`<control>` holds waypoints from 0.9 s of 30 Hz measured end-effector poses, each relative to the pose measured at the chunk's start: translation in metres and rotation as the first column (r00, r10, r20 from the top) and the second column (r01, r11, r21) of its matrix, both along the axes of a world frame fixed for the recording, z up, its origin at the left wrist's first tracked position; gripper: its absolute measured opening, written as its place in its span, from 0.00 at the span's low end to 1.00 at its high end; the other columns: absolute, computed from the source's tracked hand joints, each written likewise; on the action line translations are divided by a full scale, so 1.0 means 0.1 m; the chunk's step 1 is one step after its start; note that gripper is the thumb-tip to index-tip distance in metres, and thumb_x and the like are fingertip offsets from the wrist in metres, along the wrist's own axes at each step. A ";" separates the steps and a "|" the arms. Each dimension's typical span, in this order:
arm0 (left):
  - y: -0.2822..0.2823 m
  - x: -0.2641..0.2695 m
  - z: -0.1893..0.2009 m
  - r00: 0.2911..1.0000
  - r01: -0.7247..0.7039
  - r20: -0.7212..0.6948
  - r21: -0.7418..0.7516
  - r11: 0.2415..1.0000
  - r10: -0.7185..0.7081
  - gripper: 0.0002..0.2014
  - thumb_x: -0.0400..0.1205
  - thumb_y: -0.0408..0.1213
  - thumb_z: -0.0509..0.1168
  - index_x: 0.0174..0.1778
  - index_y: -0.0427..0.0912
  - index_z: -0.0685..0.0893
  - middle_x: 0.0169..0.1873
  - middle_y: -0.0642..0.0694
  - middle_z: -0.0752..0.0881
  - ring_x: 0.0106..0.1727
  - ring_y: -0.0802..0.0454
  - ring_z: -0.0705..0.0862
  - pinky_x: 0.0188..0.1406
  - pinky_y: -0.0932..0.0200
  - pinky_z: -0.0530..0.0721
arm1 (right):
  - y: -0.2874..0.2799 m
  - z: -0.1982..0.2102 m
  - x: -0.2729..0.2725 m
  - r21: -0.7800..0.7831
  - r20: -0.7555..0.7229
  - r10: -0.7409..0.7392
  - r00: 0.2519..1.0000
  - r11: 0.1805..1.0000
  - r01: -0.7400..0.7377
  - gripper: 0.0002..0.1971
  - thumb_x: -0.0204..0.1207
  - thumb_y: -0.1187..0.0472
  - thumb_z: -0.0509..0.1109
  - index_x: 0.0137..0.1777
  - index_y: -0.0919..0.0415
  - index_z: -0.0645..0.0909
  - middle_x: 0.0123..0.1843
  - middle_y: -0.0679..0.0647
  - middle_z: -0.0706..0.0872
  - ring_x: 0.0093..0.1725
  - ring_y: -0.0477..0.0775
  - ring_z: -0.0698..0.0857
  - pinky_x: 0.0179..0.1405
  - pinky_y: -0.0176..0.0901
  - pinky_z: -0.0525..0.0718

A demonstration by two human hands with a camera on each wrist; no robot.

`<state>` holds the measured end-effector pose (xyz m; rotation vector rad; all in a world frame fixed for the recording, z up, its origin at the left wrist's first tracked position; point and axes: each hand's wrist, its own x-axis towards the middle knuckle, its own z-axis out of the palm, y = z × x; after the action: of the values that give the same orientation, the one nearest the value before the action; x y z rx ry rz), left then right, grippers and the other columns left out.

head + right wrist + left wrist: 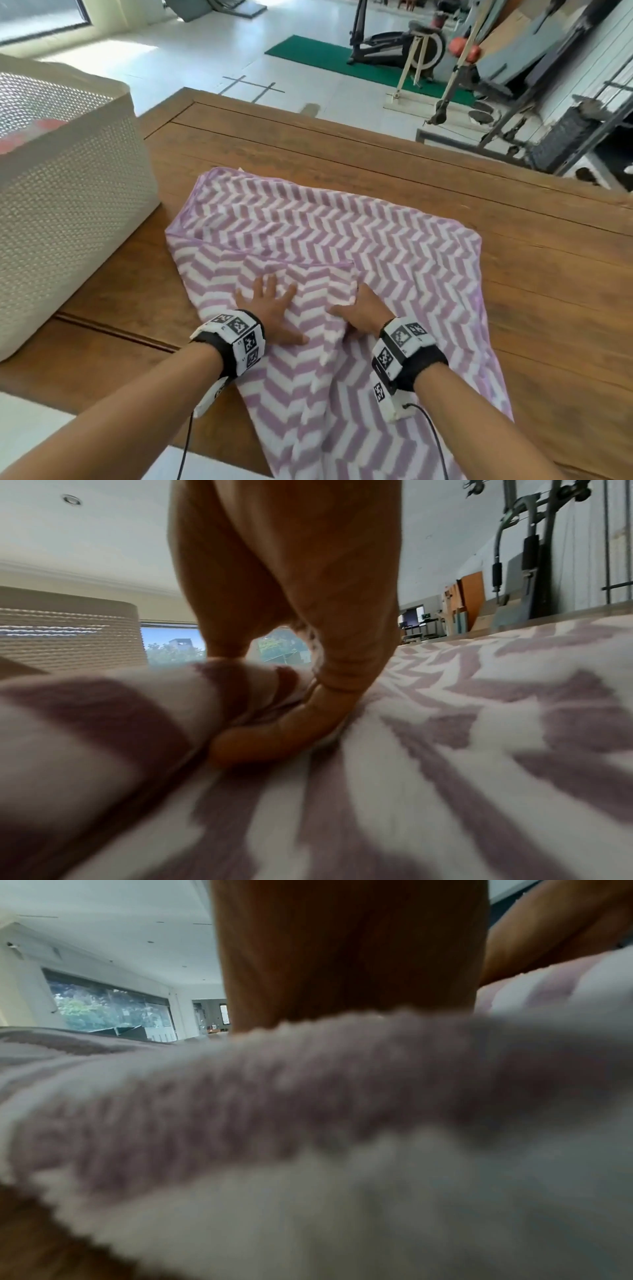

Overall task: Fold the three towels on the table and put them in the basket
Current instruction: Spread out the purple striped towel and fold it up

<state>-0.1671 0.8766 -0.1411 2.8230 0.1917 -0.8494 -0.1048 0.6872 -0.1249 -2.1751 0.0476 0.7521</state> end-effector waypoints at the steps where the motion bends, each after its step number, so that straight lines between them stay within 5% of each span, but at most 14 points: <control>1: -0.01 0.01 -0.02 1.000 0.002 -0.001 0.025 1.000 -0.002 0.56 0.67 0.75 0.62 0.82 0.61 0.35 0.82 0.44 0.31 0.82 0.39 0.31 0.76 0.26 0.37 | 0.00 -0.01 -0.06 0.004 -0.019 0.034 0.999 0.999 -0.034 0.38 0.69 0.56 0.80 0.75 0.57 0.63 0.68 0.51 0.79 0.58 0.53 0.82 0.46 0.45 0.88; 3: -0.03 0.00 -0.04 1.000 0.004 0.009 0.052 0.999 -0.005 0.57 0.66 0.76 0.61 0.81 0.61 0.34 0.82 0.44 0.31 0.82 0.39 0.31 0.75 0.24 0.38 | 0.00 0.02 -0.19 -0.026 -0.054 0.117 0.992 0.993 -0.119 0.45 0.68 0.58 0.80 0.78 0.56 0.55 0.69 0.51 0.76 0.54 0.50 0.82 0.41 0.38 0.87; 6: -0.03 0.00 -0.05 1.000 0.003 0.018 0.036 0.999 -0.004 0.57 0.66 0.77 0.61 0.81 0.61 0.34 0.82 0.44 0.31 0.82 0.39 0.30 0.75 0.23 0.38 | 0.03 0.03 -0.37 -0.116 -0.092 0.207 0.974 0.969 -0.217 0.61 0.65 0.59 0.81 0.82 0.46 0.35 0.76 0.56 0.70 0.67 0.60 0.78 0.60 0.54 0.85; 7: -0.02 -0.01 -0.05 1.000 0.001 0.018 0.026 1.000 -0.001 0.57 0.65 0.77 0.61 0.81 0.61 0.34 0.82 0.44 0.31 0.82 0.39 0.30 0.75 0.23 0.38 | 0.04 0.04 -0.45 -0.114 -0.115 0.204 0.972 0.969 -0.217 0.61 0.66 0.62 0.79 0.81 0.42 0.31 0.76 0.57 0.69 0.66 0.62 0.79 0.58 0.56 0.86; 9: -0.01 -0.01 -0.03 1.000 0.005 0.020 0.016 1.000 -0.006 0.57 0.65 0.77 0.61 0.81 0.61 0.34 0.82 0.44 0.30 0.82 0.39 0.30 0.75 0.23 0.38 | 0.04 0.11 -0.64 -0.104 -0.169 0.156 0.973 0.979 -0.175 0.59 0.71 0.68 0.74 0.81 0.42 0.29 0.75 0.60 0.70 0.53 0.58 0.84 0.40 0.45 0.89; 12: 0.02 -0.02 0.02 0.999 0.033 0.003 -0.001 0.999 -0.033 0.56 0.66 0.77 0.61 0.82 0.61 0.35 0.82 0.44 0.31 0.82 0.38 0.31 0.75 0.23 0.38 | -0.02 0.17 -0.97 -0.094 -0.143 0.089 0.986 0.990 -0.103 0.52 0.71 0.72 0.71 0.82 0.44 0.38 0.71 0.60 0.73 0.41 0.49 0.82 0.31 0.40 0.87; 16: -0.06 -0.14 0.12 0.992 0.066 0.105 0.018 0.998 -0.067 0.50 0.72 0.72 0.60 0.83 0.55 0.42 0.83 0.40 0.38 0.83 0.36 0.37 0.77 0.25 0.43 | -0.02 0.22 -1.42 -0.081 -0.129 -0.006 0.992 0.997 -0.005 0.41 0.74 0.70 0.70 0.79 0.48 0.50 0.61 0.57 0.78 0.46 0.56 0.85 0.34 0.44 0.88; 19: -0.30 -0.42 0.16 0.933 0.222 0.281 0.039 0.974 -0.224 0.41 0.79 0.64 0.57 0.83 0.51 0.48 0.83 0.37 0.43 0.83 0.35 0.41 0.79 0.30 0.44 | 0.04 0.18 -1.72 -0.041 -0.043 -0.112 0.993 0.993 0.110 0.32 0.73 0.66 0.70 0.72 0.48 0.60 0.57 0.56 0.80 0.51 0.58 0.85 0.40 0.48 0.89; 21: -0.44 -0.64 0.16 0.909 0.284 0.319 0.001 0.959 -0.270 0.38 0.81 0.61 0.57 0.83 0.51 0.49 0.83 0.38 0.43 0.83 0.36 0.41 0.79 0.31 0.44 | 0.07 0.14 -1.87 -0.152 0.088 -0.086 0.992 0.983 0.098 0.11 0.74 0.64 0.67 0.54 0.55 0.73 0.47 0.54 0.80 0.45 0.54 0.82 0.44 0.49 0.86; 23: -0.49 -0.78 0.10 0.923 0.282 0.285 -0.051 0.958 -0.257 0.38 0.81 0.60 0.57 0.83 0.54 0.48 0.83 0.40 0.43 0.83 0.37 0.42 0.79 0.30 0.47 | 0.05 0.14 -1.96 -0.275 0.222 -0.061 0.973 0.954 0.123 0.09 0.74 0.67 0.64 0.37 0.54 0.72 0.39 0.53 0.76 0.40 0.55 0.78 0.45 0.50 0.82; 27: -0.36 -0.84 -0.05 0.940 0.290 0.206 -0.051 0.956 -0.274 0.40 0.78 0.65 0.57 0.82 0.58 0.47 0.83 0.44 0.42 0.83 0.40 0.43 0.78 0.30 0.52 | -0.10 0.31 -2.08 -0.376 0.392 -0.059 0.918 0.901 0.219 0.11 0.79 0.66 0.61 0.57 0.58 0.80 0.52 0.55 0.85 0.52 0.58 0.83 0.52 0.47 0.82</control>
<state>-0.2513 0.8406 -0.1461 2.8741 -0.2768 -0.6040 -0.3129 0.6774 -0.0940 -2.6536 0.1831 0.2435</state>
